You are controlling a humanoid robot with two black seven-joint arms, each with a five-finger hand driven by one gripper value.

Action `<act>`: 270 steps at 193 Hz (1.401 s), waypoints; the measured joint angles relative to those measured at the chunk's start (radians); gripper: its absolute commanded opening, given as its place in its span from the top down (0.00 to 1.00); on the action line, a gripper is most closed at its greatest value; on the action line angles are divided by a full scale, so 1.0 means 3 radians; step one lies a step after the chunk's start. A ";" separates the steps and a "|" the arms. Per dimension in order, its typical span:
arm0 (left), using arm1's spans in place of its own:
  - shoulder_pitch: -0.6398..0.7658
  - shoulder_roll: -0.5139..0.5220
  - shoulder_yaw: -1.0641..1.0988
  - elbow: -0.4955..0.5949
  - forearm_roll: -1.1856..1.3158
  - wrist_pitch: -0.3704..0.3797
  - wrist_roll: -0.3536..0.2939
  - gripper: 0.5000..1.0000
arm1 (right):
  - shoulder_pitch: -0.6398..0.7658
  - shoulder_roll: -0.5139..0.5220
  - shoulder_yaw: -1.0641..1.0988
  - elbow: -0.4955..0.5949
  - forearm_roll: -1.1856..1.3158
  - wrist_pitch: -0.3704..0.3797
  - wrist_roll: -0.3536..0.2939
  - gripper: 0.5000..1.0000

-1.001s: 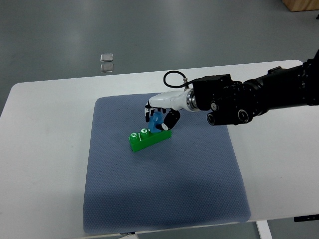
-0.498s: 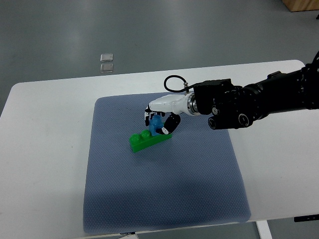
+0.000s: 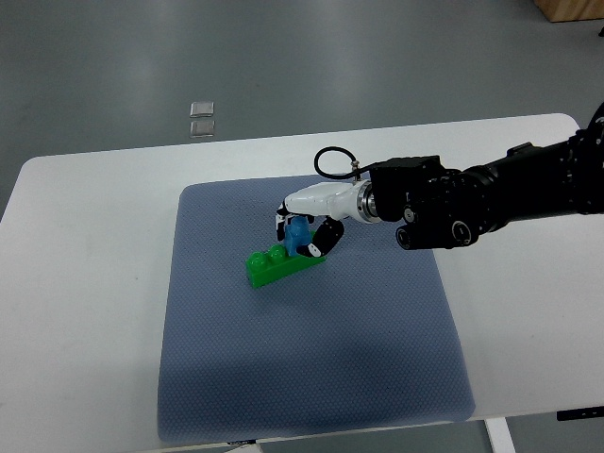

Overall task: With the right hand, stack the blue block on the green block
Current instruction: 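Lower the blue block onto the green block's studs and press down, then open the right hand and lift it away from the blocks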

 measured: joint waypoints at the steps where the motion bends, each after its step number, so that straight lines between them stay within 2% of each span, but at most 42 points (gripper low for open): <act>1: 0.0000 0.0000 0.0000 0.0000 0.0000 0.0000 0.0000 0.00 | -0.0003 0.0000 0.0000 -0.0001 0.0000 0.0000 0.0000 0.76; 88: 0.0000 0.0000 0.0000 0.0000 0.0000 0.0000 0.0000 0.00 | -0.0075 0.0000 0.0000 -0.0055 0.0000 -0.0005 0.0024 0.76; 109: 0.0000 0.0000 0.0000 0.0000 0.0000 0.0000 0.0000 0.00 | -0.0079 0.0000 0.0000 -0.0060 0.0003 -0.0005 0.0030 0.72; 116: 0.0000 0.0000 0.0000 0.0000 0.0000 0.0000 0.0000 0.00 | -0.0079 0.0000 0.0000 -0.0060 0.0004 -0.0005 0.0035 0.67; 123: 0.0000 0.0000 0.0000 0.0000 0.0000 0.0000 0.0000 0.00 | -0.0079 0.0000 0.0000 -0.0060 0.0006 -0.0005 0.0038 0.55; 133: 0.0000 0.0000 0.0000 0.0000 0.0000 0.0000 0.0000 0.00 | -0.0078 0.0000 0.0002 -0.0060 0.0008 -0.0005 0.0041 0.46; 148: 0.0000 0.0000 0.0000 0.0000 0.0000 0.0000 0.0000 0.00 | -0.0073 0.0000 0.0009 -0.0060 0.0010 -0.0005 0.0043 0.40; 157: 0.0000 0.0000 0.0000 0.0000 0.0000 0.0000 0.0000 0.00 | -0.0072 0.0000 0.0014 -0.0060 0.0010 -0.0005 0.0045 0.40; 158: 0.0000 0.0000 0.0000 0.0000 0.0000 0.0000 0.0000 0.00 | -0.0072 0.0000 0.0015 -0.0060 0.0010 -0.0005 0.0045 0.34; 173: 0.0000 0.0000 0.0000 0.0000 0.0000 0.0000 0.0000 0.00 | -0.0069 0.0000 0.0025 -0.0056 0.0011 -0.0002 0.0048 0.29; 270: 0.0000 0.0000 0.0000 0.0000 0.0000 0.0000 0.0000 0.00 | 0.0024 0.0000 0.0063 -0.0013 0.0016 0.0011 0.0087 0.29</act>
